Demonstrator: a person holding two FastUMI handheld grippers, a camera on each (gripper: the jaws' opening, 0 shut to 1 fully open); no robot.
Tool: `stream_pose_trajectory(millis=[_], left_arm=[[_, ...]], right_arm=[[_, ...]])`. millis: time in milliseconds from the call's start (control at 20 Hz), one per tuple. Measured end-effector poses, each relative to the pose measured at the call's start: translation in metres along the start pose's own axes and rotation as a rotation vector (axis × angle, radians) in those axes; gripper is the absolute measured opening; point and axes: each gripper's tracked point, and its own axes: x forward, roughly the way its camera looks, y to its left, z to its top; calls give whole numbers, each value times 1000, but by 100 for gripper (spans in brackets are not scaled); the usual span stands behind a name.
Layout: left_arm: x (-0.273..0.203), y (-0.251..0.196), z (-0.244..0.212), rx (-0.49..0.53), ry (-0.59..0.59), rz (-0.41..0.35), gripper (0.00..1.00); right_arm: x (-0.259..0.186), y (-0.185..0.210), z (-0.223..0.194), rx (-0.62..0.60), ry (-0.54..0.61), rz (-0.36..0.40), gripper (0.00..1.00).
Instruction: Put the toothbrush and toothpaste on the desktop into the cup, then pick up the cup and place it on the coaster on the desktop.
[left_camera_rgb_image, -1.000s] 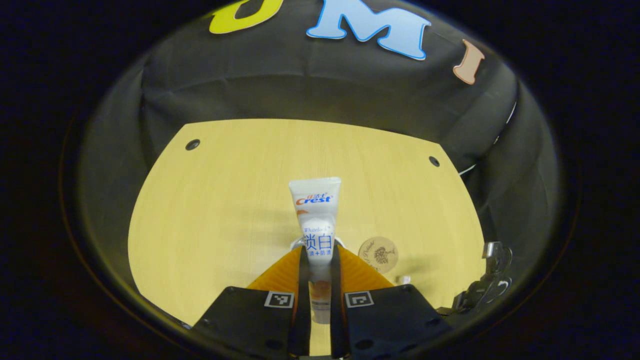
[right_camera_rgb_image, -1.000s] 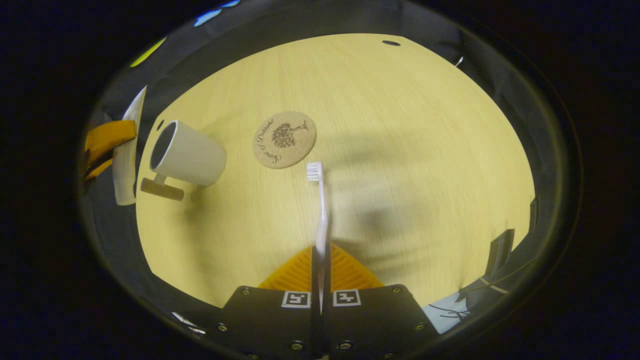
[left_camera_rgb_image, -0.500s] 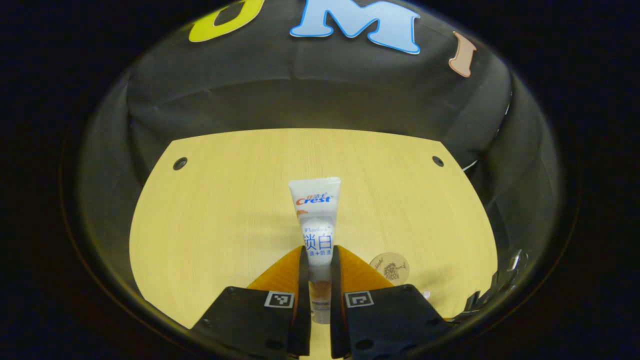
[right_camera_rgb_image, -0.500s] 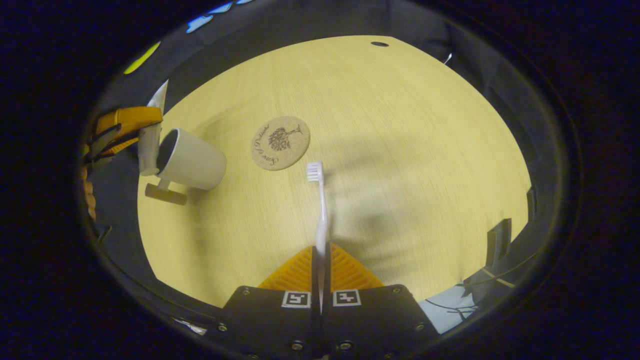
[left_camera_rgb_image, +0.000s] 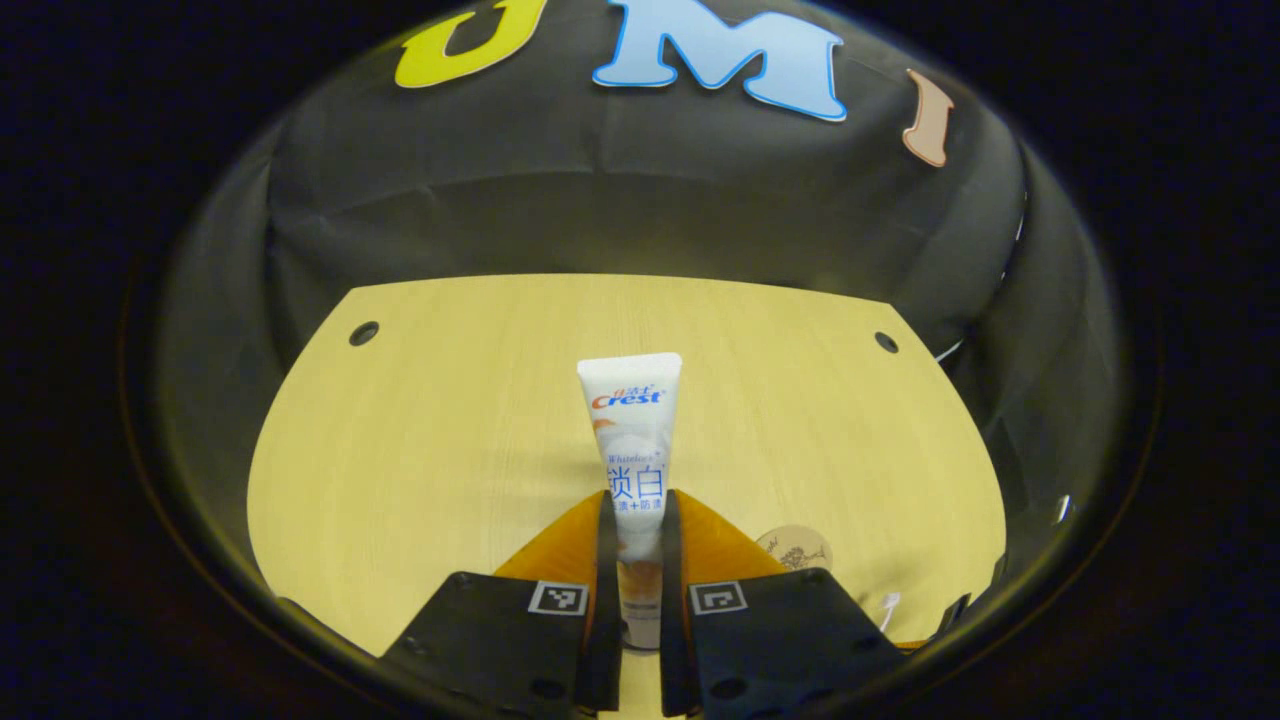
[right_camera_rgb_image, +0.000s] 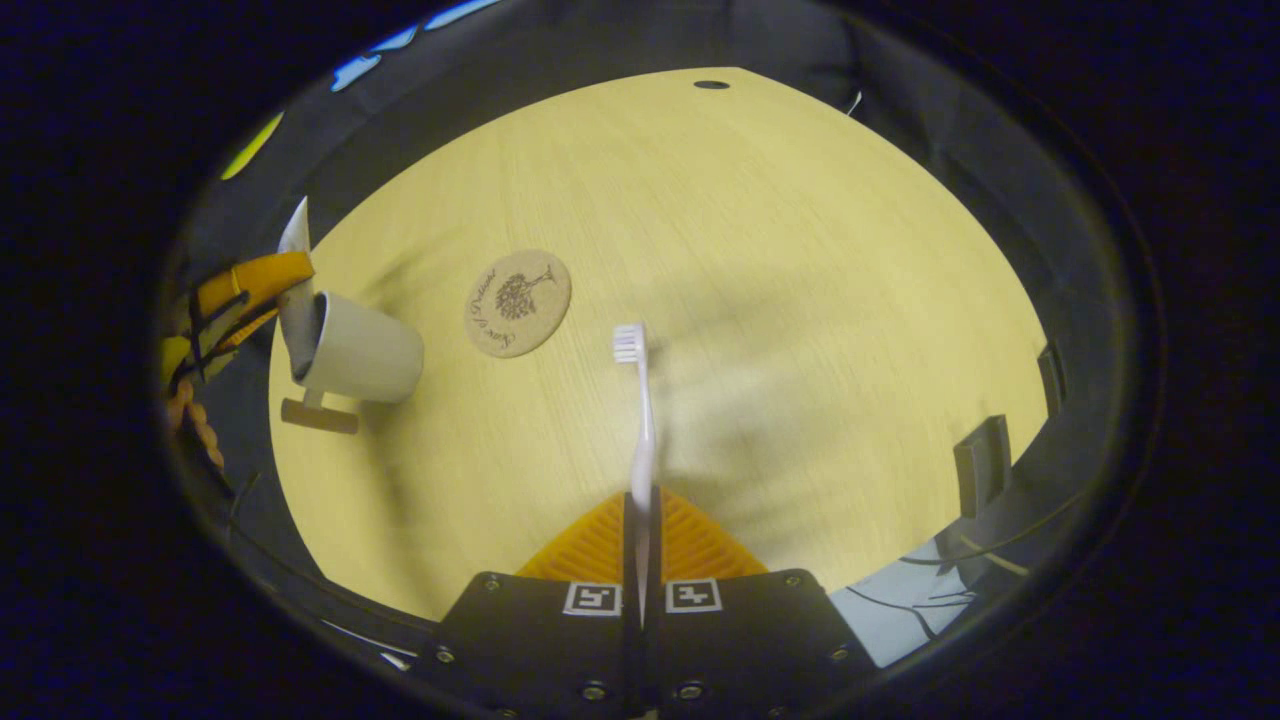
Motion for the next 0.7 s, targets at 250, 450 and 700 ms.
stream_pose_trajectory(millis=[250, 450, 700], left_arm=[[-4, 1, -2, 44, -54, 18, 22], [-6, -2, -10, 56, -58, 12, 31], [-9, -1, -22, 40, -43, 7, 48]], right_arm=[[-2, -3, 2, 10, -3, 0, 2], [-3, -6, -1, 20, -1, 2, 2], [-4, -5, -3, 28, 3, 17, 2]])
